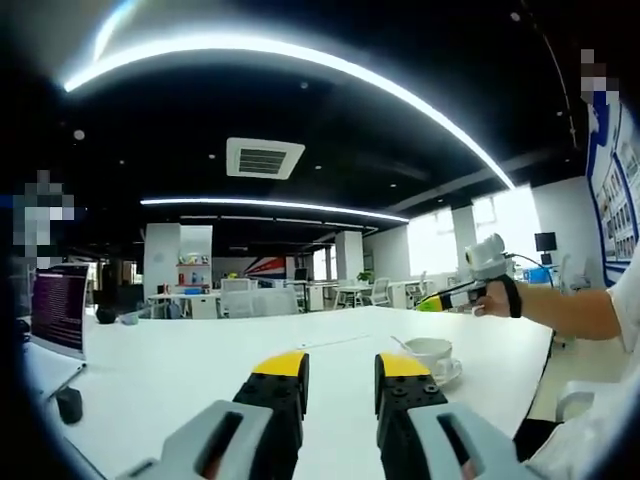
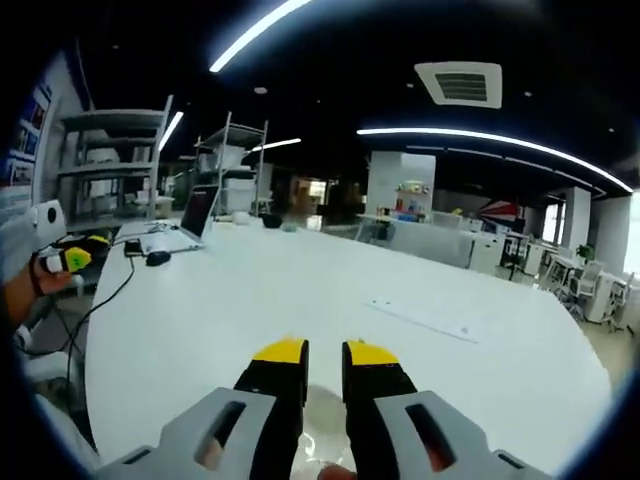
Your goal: Tidy tabletop coffee trays, cups and spoons，present forward
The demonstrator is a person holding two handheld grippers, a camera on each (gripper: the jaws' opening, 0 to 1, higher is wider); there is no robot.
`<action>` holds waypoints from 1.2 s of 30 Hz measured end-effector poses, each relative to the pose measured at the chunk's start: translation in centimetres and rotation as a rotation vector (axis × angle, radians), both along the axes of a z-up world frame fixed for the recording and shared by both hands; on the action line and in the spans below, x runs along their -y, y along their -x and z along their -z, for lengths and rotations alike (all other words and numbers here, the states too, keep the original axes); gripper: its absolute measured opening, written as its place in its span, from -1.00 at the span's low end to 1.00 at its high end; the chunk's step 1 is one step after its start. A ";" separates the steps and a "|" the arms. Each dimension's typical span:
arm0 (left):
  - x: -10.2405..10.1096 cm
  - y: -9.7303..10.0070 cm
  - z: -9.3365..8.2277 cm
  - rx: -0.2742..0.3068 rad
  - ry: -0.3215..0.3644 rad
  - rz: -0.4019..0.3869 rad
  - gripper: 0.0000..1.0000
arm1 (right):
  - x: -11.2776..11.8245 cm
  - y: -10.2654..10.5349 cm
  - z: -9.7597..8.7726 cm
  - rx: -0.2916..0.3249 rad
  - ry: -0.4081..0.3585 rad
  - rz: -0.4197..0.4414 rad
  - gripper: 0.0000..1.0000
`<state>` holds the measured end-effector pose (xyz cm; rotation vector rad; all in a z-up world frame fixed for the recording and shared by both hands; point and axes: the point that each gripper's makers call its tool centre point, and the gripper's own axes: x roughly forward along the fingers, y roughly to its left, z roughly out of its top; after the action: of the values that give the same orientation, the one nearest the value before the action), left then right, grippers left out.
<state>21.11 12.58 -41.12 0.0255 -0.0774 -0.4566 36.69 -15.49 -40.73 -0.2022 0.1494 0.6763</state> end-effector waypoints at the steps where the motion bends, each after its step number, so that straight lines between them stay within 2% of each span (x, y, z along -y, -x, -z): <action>1: 0.0 0.0 0.0 0.001 0.002 -0.002 -0.44 | 0.4 0.1 -0.5 0.010 -0.004 0.005 -0.71; 8: -0.5 -0.3 -0.2 0.011 0.019 -0.052 -0.44 | 4.3 1.1 -3.8 0.080 -0.030 0.063 -0.64; 10: -0.8 -0.5 -0.3 0.018 0.020 -0.075 -0.44 | 4.7 2.5 -3.9 0.091 -0.026 0.073 -0.64; 20: -1.4 -1.1 -1.1 0.034 0.029 -0.132 -0.44 | 10.0 4.6 -5.8 0.137 -0.033 0.128 -0.55; 23: -1.5 -1.2 -1.3 0.039 0.031 -0.145 -0.44 | 12.0 5.2 -6.0 0.151 -0.054 0.155 -0.54; 24: -1.5 -1.2 -1.4 0.040 0.031 -0.149 -0.44 | 12.9 5.2 -6.1 0.162 -0.082 0.183 -0.54; 30: -1.8 -1.1 -1.4 0.047 0.037 -0.178 -0.44 | 17.3 6.3 -5.3 0.167 -0.142 0.269 -0.53; 31: -1.8 -1.1 -1.4 0.047 0.035 -0.183 -0.44 | 18.3 5.8 -5.3 0.168 -0.148 0.281 -0.53; 36: -2.3 -1.0 -1.8 0.063 0.021 -0.222 -0.44 | 20.4 6.8 -5.2 0.176 -0.150 0.309 -0.50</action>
<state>22.15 14.93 -39.36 0.0274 -0.1398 -0.2331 29.94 -35.91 -35.55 -0.0912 -0.0395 0.3573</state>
